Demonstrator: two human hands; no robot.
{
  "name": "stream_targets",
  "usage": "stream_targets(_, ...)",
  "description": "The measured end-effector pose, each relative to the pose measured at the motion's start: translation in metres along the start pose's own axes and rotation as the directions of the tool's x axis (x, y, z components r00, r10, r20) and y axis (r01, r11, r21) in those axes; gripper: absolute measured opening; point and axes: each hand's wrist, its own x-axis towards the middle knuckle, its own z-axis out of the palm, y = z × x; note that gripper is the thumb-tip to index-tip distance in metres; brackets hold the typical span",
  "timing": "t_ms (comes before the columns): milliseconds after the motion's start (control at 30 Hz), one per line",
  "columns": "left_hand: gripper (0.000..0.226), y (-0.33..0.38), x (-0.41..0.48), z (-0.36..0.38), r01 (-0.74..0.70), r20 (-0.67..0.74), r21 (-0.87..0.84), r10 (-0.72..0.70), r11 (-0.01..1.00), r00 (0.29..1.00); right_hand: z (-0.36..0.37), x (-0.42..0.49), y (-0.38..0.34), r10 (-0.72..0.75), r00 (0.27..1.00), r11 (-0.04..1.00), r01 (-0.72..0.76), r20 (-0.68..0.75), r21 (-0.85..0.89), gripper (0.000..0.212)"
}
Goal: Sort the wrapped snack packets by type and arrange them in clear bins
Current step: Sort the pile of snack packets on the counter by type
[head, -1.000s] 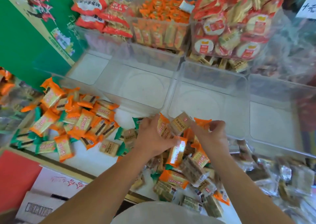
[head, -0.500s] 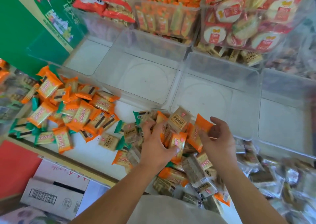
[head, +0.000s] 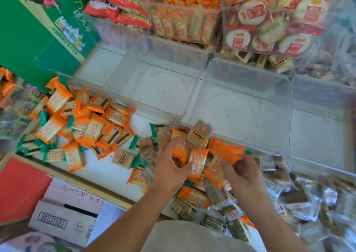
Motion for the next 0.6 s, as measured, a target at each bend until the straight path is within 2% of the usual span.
stream_targets(67, 0.075, -0.005, -0.005, -0.006, 0.036, -0.029, -0.039, -0.037, 0.999, 0.999, 0.002, 0.002, -0.001, 0.001, 1.000, 1.000, -0.001, 0.021, -0.021, 0.016)
stream_targets(167, 0.067, -0.013, -0.008, -0.013, 0.083, -0.019, -0.053, -0.084, 0.995, 0.996, 0.012, 0.004, -0.008, -0.015, 0.994, 0.999, 0.020, 0.108, -0.045, 0.018)
stream_targets(267, 0.061, -0.013, -0.008, -0.014, 0.135, 0.014, -0.062, -0.134, 0.989, 0.991, 0.031, 0.015, -0.006, 0.009, 0.984, 0.980, 0.027, 0.180, -0.196, 0.017)
stream_targets(333, 0.051, -0.013, -0.005, -0.010, 0.176, 0.037, -0.174, -0.172, 0.969, 0.984, 0.043, 0.023, 0.000, 0.048, 0.979, 0.974, -0.003, 0.197, -0.227, 0.018)
stream_targets(400, 0.054, -0.012, -0.003, -0.006, 0.203, 0.086, -0.249, -0.187, 0.947, 0.979, 0.050, 0.031, 0.005, 0.065, 0.979, 0.976, -0.022, 0.192, -0.215, 0.017)
stream_targets(533, 0.055, -0.004, 0.001, -0.004, 0.202, 0.249, -0.101, -0.172, 0.974, 0.953, 0.057, 0.041, 0.006, 0.020, 0.984, 0.981, 0.015, 0.179, -0.191, 0.012)
stream_targets(600, 0.056, 0.002, 0.000, -0.005, 0.190, 0.273, -0.114, -0.153, 0.975, 0.950, 0.060, 0.043, 0.005, 0.023, 0.984, 0.985, 0.008, 0.178, -0.170, 0.012)
